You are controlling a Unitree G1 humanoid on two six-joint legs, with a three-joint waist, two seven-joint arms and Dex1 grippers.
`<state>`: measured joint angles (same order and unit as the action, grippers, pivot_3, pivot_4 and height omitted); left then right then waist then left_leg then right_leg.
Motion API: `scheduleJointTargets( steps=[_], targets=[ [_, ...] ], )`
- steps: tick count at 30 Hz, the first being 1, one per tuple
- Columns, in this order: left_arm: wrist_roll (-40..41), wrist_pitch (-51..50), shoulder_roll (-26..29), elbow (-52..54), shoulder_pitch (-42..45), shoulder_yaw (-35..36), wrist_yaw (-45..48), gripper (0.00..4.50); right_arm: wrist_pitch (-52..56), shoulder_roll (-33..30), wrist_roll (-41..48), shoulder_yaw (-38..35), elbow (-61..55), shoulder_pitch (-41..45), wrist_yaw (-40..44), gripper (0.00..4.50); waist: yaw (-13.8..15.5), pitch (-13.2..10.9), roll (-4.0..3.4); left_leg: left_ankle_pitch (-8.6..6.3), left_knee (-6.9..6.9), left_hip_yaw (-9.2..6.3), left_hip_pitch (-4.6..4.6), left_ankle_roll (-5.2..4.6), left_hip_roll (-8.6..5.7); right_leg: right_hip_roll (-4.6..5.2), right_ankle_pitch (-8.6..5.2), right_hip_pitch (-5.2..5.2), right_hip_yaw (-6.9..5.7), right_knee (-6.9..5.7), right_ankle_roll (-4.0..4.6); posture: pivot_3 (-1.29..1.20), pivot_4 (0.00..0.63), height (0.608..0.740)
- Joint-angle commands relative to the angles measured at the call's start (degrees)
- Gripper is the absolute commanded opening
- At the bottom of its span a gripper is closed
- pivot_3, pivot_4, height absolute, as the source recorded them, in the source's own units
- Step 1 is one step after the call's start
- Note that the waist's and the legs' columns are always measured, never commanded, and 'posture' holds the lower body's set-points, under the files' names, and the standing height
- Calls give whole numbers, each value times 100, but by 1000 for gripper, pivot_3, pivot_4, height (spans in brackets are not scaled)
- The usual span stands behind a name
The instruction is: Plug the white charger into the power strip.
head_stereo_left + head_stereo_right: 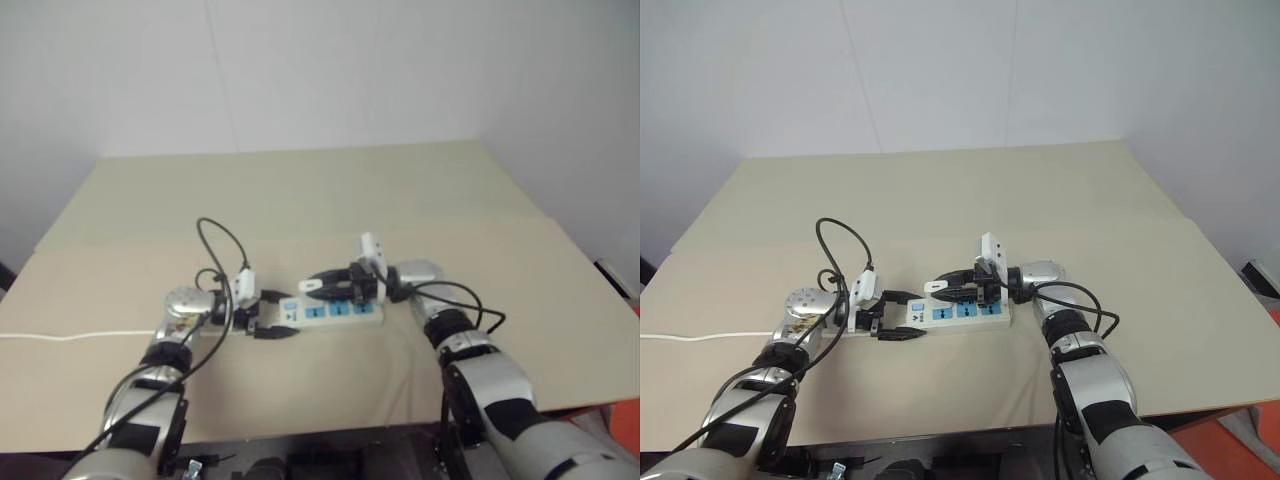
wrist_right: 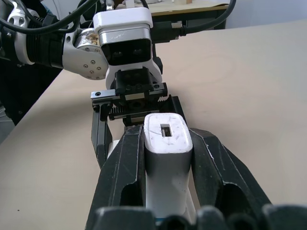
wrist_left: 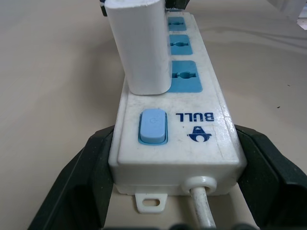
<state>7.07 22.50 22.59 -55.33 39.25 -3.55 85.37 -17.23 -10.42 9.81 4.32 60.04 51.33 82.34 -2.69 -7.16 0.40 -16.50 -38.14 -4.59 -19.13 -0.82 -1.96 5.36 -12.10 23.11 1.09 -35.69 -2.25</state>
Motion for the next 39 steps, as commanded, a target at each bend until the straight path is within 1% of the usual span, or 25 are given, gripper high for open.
scheduleJointTargets(
  steps=[1, 7, 13, 19, 23, 24, 25, 27, 28, 32, 33, 39],
  targets=[
    [-46, 83, -61, 178, -6, -120, 40, 3261, -153, -19, -522, 337, 350, -280, -144, 1113, 1, 0, 0, 0, 0, 0, 1, 0, 0, 0, 0, -1, 0, 0, 0, 0, 150, 740],
    [-46, 71, -30, 174, -2, -119, 53, 3261, -156, -84, -661, 441, 480, -253, -199, 1113, 1, 1, 0, 0, 0, 0, 3, 0, 0, 0, 0, -2, 0, 1, 0, 0, 150, 740],
    [-38, 61, -39, 187, 3, -120, 49, 3261, 559, -19, -696, 529, 563, -29, -484, 1113, -12, 2, 0, 0, 1, 1, 7, 0, 1, 0, 0, -3, 1, 3, 1, 0, 150, 740],
    [-38, 66, -42, 185, 0, -129, 43, 3261, 41, -68, -483, 357, 369, -170, -288, 1113, -7, 3, 1, 0, 13, 1, 17, 0, 2, -2, -2, -4, 2, 15, 3, 0, 150, 740],
    [-49, 77, -60, 158, 22, -134, 27, 3261, -71, -121, -412, 283, 259, -222, -295, 1113, -1, 3, 1, 0, 15, 1, 17, 0, 1, 0, -2, -4, 3, 16, 3, 0, 150, 740],
    [-53, 80, -66, 148, 31, -135, 21, 3261, -87, -132, -402, 265, 231, -231, -320, 1822, 1, 3, 1, 0, 15, 1, 17, 0, 1, 0, -2, -4, 3, 17, 3, 0, 150, 740],
    [-56, 84, -73, 136, 40, -136, 19, 3261, -76, -140, -373, 242, 200, -232, -307, 2038, 29, 2, 1, 0, 15, 1, 16, 0, 1, 0, -2, -4, 3, 18, 3, 0, 150, 740],
    [-63, 92, -88, 119, 52, -141, 13, 3261, -79, -147, -342, 203, 161, -238, -298, 2633, 24, 1, -1, 0, 16, -3, -2, 1, -1, 0, -2, 7, -1, 32, 4, 0, 150, 740],
    [-63, 95, -94, 111, 57, -141, 14, 3261, -100, -147, -321, 180, 139, -244, -305, 3044, 26, 2, 0, 0, 17, -4, -4, 1, 0, 0, -1, 2, -1, 36, 4, 0, 150, 740],
    [-66, 100, -113, 102, 68, -147, 10, 3261, -119, -184, -259, 125, 73, -257, -250, 4285, 28, 1, 0, 1, 17, -4, -6, 1, -2, 2, -1, 1, -1, 47, 4, 0, 150, 740],
    [-66, 97, -117, 99, 70, -147, 8, 3261, -132, -206, -245, 115, 54, -267, -198, 4461, 30, 1, 0, 1, 17, -4, -6, 1, -2, 2, -1, 1, -1, 47, 4, 0, 150, 740],
    [-52, 6, -114, 63, 85, -134, 18, 3261, -169, -350, -210, 82, -64, -281, 38, 4461, 63, 1, -1, 0, 17, -5, -13, 1, -3, 3, -1, 1, -4, 55, 4, 0, 150, 740]
  ],
)
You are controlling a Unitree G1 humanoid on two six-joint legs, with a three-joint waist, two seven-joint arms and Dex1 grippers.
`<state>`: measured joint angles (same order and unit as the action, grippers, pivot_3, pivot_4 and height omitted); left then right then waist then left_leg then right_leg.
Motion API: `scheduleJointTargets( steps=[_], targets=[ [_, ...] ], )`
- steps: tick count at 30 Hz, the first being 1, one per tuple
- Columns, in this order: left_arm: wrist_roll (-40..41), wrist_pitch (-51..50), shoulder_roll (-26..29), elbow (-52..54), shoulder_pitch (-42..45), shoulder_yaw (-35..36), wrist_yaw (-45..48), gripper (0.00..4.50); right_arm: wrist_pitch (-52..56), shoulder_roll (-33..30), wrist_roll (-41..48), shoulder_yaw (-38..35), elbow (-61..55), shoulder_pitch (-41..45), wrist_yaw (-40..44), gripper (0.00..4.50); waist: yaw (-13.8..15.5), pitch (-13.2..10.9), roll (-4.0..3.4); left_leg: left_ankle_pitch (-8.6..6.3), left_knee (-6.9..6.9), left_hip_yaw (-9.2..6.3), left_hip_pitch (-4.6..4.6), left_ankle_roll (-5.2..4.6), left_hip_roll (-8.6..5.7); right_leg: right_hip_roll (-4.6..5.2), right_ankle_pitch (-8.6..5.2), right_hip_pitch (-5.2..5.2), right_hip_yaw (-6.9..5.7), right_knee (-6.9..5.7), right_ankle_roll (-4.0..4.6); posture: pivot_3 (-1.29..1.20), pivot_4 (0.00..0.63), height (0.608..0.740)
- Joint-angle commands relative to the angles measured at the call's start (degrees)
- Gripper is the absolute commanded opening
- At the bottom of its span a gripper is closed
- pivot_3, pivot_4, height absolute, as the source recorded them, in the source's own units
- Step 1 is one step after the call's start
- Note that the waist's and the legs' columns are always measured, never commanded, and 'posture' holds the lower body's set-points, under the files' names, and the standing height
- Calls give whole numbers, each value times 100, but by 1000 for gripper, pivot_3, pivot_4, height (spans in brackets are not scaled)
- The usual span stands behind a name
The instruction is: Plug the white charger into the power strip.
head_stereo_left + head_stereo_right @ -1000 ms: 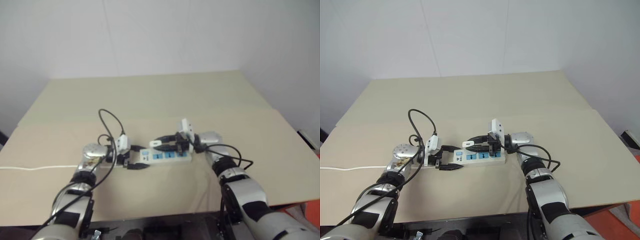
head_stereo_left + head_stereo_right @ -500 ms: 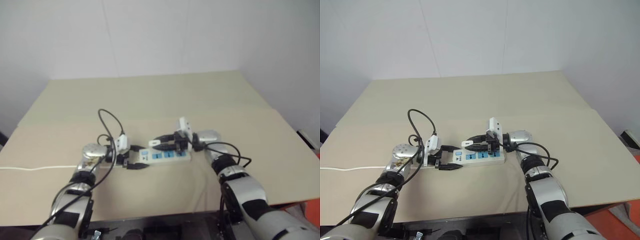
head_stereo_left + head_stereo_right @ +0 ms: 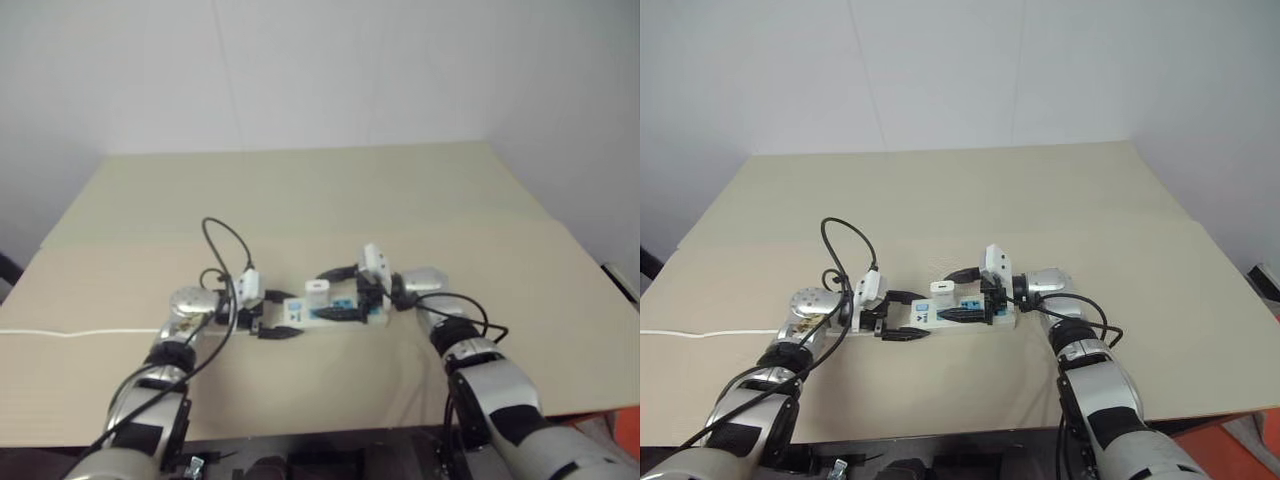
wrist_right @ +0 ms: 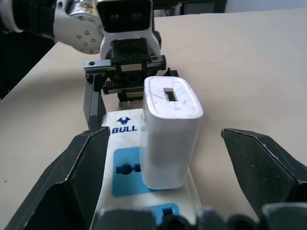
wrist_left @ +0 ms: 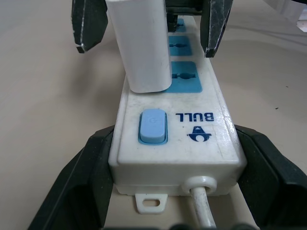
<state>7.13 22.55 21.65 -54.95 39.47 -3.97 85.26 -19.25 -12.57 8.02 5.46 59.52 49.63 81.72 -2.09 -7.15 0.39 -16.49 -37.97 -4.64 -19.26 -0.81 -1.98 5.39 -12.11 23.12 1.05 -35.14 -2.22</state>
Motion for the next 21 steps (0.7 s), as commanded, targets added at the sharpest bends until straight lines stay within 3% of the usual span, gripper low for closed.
scheduleJointTargets(
  steps=[1, 5, 10, 13, 15, 21],
  targets=[
    [-40, -83, -16, 3, 89, -73, 35, 3261, 51, -150, -15, -43, -49, -102, 123, 4461, 8, 0, 0, 0, 0, 0, -2, 0, 0, 0, 0, 0, 0, 1, 0, 0, 150, 740],
    [197, -227, -27, 103, 153, 103, 145, 4484, 148, -210, 90, -96, -344, -90, 161, 4500, 3, -5, 0, 0, 0, 2, -8, 0, -3, 3, 0, 3, 0, 1, 0, 0, 150, 740],
    [590, -468, 195, 829, -73, 320, 340, 4484, 396, -431, 293, -209, -1127, -265, 135, 4500, -38, -38, 3, 0, 1, 1, -22, 0, 0, 2, 0, 17, 0, 1, 0, 0, 150, 740],
    [1037, -1042, 651, 1811, -482, 524, 617, 4484, 711, -775, 474, -305, -1920, -516, 149, 4500, -80, -39, 2, 2, 2, 6, -58, 3, 2, 1, 2, 59, 6, -21, 1, 0, 150, 740],
    [1349, -1468, 1079, 2485, -870, 667, 701, 4484, 979, -1114, 638, -394, -2589, -800, 208, 4500, -101, -39, 2, 5, 2, 9, -98, 9, 3, 1, 4, 115, 15, -39, 3, 0, 150, 740],
    [1464, -1618, 2013, 3211, -1833, 1044, 554, 4484, 2207, -2418, 865, -565, -4249, -1695, 176, 4500, -16, -46, -7, 4, 19, 10, -98, 7, 6, 2, 3, 111, 11, 2, 4, 0, 150, 740]
  ],
)
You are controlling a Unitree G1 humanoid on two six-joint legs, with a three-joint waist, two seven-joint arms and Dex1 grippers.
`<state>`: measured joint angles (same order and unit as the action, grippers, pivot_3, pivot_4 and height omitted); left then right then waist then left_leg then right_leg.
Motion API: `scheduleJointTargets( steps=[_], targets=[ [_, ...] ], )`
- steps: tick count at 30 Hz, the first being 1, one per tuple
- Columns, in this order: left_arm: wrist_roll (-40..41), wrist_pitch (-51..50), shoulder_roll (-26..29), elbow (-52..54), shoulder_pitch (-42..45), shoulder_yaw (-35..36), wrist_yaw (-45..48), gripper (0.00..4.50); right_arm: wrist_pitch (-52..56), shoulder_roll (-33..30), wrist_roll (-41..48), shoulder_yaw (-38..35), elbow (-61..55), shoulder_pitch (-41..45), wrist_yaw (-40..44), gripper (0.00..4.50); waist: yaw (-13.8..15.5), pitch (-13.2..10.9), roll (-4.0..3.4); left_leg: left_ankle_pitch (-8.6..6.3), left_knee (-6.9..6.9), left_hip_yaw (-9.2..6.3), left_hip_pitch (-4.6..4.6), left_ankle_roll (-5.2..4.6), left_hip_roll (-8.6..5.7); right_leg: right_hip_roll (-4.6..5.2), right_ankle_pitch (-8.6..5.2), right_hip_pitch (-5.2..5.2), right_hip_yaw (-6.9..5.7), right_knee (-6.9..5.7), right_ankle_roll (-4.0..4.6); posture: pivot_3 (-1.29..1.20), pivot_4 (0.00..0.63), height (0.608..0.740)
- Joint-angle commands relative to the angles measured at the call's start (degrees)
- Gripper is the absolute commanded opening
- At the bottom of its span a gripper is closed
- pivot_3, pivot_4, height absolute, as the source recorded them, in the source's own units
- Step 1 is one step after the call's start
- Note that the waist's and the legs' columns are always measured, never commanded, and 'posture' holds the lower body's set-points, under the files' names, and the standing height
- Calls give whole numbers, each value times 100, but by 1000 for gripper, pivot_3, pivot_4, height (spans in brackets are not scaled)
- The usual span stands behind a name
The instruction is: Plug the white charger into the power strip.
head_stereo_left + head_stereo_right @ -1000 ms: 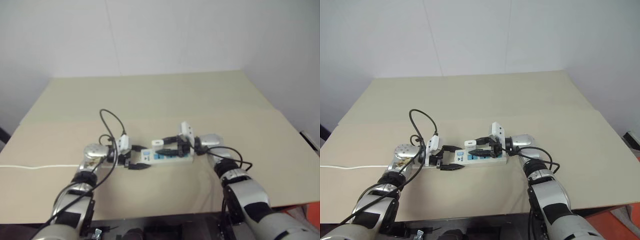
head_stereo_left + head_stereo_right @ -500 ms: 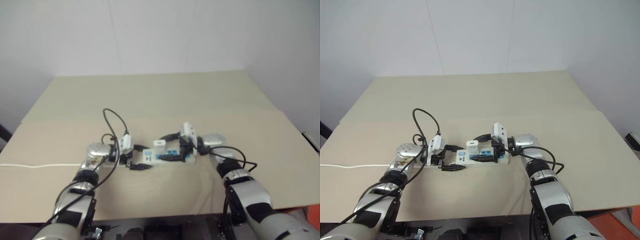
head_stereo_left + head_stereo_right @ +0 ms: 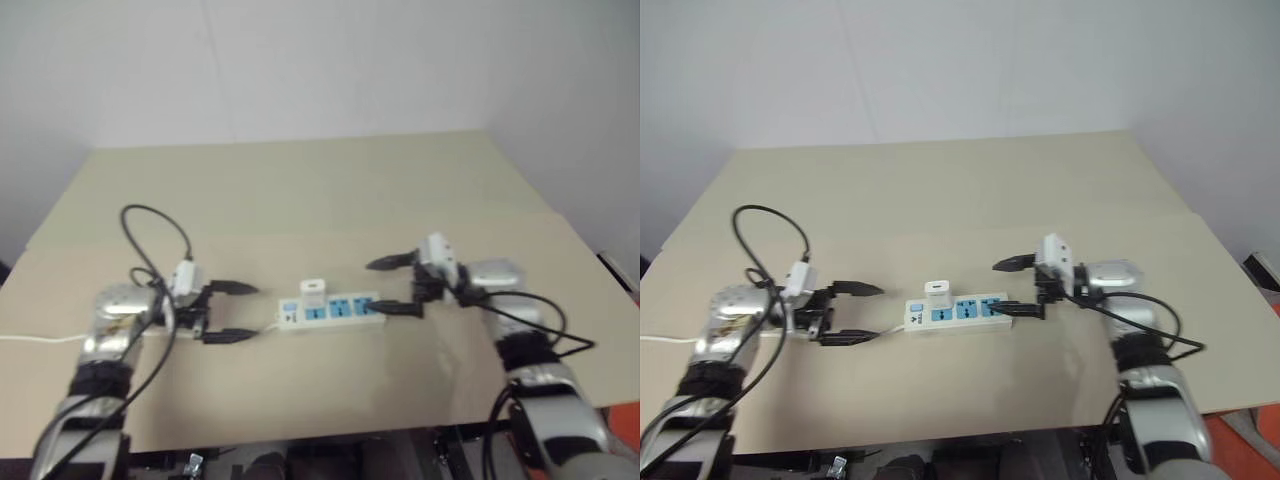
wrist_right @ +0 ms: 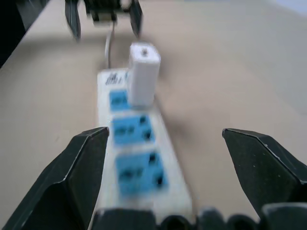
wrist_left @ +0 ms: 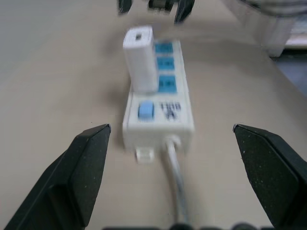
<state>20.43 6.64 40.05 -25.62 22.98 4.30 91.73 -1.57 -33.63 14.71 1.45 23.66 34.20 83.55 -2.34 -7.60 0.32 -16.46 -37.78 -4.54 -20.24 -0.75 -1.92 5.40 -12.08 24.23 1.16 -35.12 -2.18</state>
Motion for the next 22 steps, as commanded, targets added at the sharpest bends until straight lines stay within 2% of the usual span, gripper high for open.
scheduleJointTargets(
  steps=[1, 5, 10, 18, 22],
  targets=[
    [166, -75, 213, 370, -267, 259, -161, 4484, 564, -443, 269, -210, -799, -246, -23, 4500, 29, -2, 1, 0, -1, 2, 2, 0, -2, 1, 0, -5, -1, 6, 0, 0, 150, 740],
    [404, -318, 316, 882, -790, 600, -481, 4484, 994, -951, 517, -537, -1438, -741, -153, 4500, 118, -11, 7, 0, -4, 7, 3, 0, -1, 4, 1, -8, -2, 14, 2, 0, 150, 740],
    [753, -826, 343, 1799, -1271, 773, -797, 4484, 1175, -1160, 544, -687, -1922, -1028, -575, 4500, 149, -16, 12, 0, -5, 9, 6, 0, 4, 2, 3, -10, -5, 12, 4, 0, 150, 740],
    [950, -1213, 347, 2557, -1747, 810, -1182, 4484, 1148, -1141, 712, -798, -2369, -1528, -915, 4500, 152, -21, 19, 0, -5, 13, 6, 1, 6, 0, 5, -12, -4, 14, 7, 0, 150, 740],
    [888, -1178, 379, 2420, -1648, 776, -1229, 4484, 1064, -1126, 653, -754, -2370, -1484, -1081, 4500, 153, -26, 25, 1, -5, 14, 8, 1, 6, 1, 7, -15, -4, 14, 11, 0, 150, 740]
  ],
)
